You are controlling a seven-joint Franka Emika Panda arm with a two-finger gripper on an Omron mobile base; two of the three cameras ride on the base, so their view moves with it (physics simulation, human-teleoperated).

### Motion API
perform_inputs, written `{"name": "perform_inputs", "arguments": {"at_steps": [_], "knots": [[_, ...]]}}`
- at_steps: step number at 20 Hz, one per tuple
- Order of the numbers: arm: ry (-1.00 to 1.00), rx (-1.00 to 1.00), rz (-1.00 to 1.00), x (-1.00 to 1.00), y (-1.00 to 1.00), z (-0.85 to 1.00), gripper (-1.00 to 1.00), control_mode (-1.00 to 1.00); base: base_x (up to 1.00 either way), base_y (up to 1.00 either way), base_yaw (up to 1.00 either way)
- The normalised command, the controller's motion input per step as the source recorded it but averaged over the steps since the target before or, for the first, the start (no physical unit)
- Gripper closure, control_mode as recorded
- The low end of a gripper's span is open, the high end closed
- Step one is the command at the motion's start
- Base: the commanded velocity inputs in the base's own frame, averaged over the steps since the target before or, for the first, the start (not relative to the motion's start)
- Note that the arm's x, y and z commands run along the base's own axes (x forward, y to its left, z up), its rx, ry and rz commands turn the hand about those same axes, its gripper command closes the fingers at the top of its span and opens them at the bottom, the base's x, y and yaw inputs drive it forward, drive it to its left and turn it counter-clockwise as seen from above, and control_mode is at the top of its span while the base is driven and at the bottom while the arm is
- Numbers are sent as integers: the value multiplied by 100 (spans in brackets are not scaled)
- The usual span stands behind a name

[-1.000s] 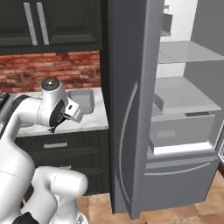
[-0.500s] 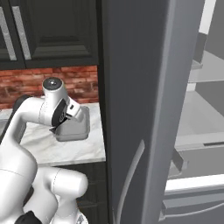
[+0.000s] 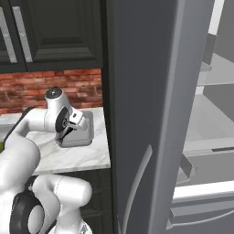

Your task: Place one lime and one fish in each tupperware on the nearby counter, to pack two identical lunches.

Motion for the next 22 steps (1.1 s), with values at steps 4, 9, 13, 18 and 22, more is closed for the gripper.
{"name": "perform_inputs", "arguments": {"at_steps": [4, 9, 13, 18, 22], "knots": [[2, -4, 0, 100, 30, -52, 100, -100, 0, 0, 0], [0, 8, 3, 72, 19, -4, 100, -100, 0, 0, 0], [0, 4, 1, 74, 26, -22, 100, -100, 0, 0, 0], [2, 0, 0, 97, 32, -29, 100, -100, 0, 0, 0], [12, -6, 0, 62, 25, -89, 100, -100, 0, 0, 0]]}}
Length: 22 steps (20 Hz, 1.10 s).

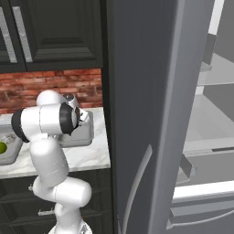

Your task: Place one lime and one fish in each tupperware on the nearby counter, to pack two identical lunches.

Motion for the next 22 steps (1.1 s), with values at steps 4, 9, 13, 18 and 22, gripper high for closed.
{"name": "perform_inputs", "arguments": {"at_steps": [4, 9, 13, 18, 22], "knots": [[3, -1, 0, 61, 17, -34, -100, -100, 0, 0, 0], [0, 0, 0, 0, 0, 8, -100, -100, 0, 0, 0], [-4, 0, 0, 0, 0, 50, -100, -100, 0, 0, 0], [-7, 0, -3, -69, 0, 91, -100, -100, 0, 0, 0], [-7, 0, -4, -100, 0, 68, -100, -100, 0, 0, 0]]}}
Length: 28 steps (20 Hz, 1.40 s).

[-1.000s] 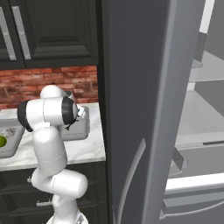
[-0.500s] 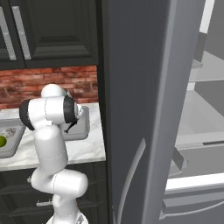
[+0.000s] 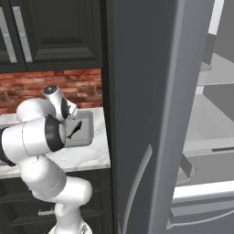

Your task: Place one lime and one fish in each tupperware on the nearby counter, to pack two identical lunches.

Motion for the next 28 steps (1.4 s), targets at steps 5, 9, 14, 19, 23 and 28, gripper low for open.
{"name": "perform_inputs", "arguments": {"at_steps": [5, 9, 14, 19, 23, 28], "knots": [[-1, 2, -4, -100, -1, 80, -100, -100, 0, 0, 0], [0, 0, -10, -100, 0, 88, -100, -100, 0, 0, 0], [0, 0, -5, -40, 0, 19, -100, 100, -60, 3, -8], [0, 0, 0, 0, 0, 0, -100, 100, -100, 16, -19], [0, 0, 0, 0, 0, 0, -100, 100, -100, 8, -23], [0, 0, 0, 0, 0, 0, -100, 100, -100, -39, -28]]}}
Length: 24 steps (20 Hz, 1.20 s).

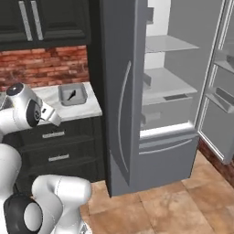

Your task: Place one lime and one fish in each tupperware on the nearby counter, to pack two identical lunches.

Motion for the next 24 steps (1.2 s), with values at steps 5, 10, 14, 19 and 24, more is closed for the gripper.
{"name": "perform_inputs", "arguments": {"at_steps": [5, 10, 14, 19, 24], "knots": [[0, 0, 0, 0, 0, 0, -100, 100, -100, -100, -39], [0, 0, 0, 0, 0, 0, -100, 100, -100, -100, -39], [0, 0, 0, 0, 0, 0, -100, 100, -24, -100, -18], [0, 0, 0, 0, 0, 0, -100, 100, 99, -100, 7], [0, 0, 0, 0, 0, 0, -100, 100, 100, -100, 14]]}}
